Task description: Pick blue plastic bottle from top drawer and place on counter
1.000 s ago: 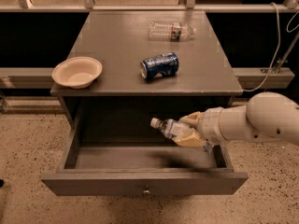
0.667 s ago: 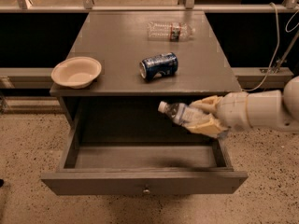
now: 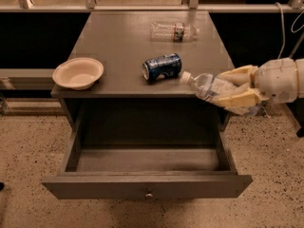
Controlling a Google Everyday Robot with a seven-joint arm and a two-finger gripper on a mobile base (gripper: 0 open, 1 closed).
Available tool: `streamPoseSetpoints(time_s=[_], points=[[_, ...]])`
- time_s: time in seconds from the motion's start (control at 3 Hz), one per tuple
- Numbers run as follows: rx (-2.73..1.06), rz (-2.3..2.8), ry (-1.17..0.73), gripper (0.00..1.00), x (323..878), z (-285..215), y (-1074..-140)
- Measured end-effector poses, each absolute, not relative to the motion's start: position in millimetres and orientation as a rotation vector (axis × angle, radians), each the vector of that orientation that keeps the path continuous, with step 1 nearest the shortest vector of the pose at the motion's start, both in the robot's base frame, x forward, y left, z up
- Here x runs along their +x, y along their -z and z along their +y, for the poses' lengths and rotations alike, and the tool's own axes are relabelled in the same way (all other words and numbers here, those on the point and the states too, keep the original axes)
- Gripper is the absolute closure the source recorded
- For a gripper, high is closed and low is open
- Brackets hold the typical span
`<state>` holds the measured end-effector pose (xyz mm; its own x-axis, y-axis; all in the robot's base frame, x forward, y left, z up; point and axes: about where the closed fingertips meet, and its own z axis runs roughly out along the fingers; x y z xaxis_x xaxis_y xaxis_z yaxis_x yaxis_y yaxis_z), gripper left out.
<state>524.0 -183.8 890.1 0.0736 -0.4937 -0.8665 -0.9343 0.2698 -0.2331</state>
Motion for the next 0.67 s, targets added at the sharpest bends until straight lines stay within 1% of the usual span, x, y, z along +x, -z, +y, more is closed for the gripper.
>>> streamPoseSetpoints(time_s=[0.33,0.67], points=[[-1.243,1.59,-0.706,1.0,554.7,-193.4,-918.6],[-1.129,1.689,-0.742,1.0,591.5,-188.7,-940.7]])
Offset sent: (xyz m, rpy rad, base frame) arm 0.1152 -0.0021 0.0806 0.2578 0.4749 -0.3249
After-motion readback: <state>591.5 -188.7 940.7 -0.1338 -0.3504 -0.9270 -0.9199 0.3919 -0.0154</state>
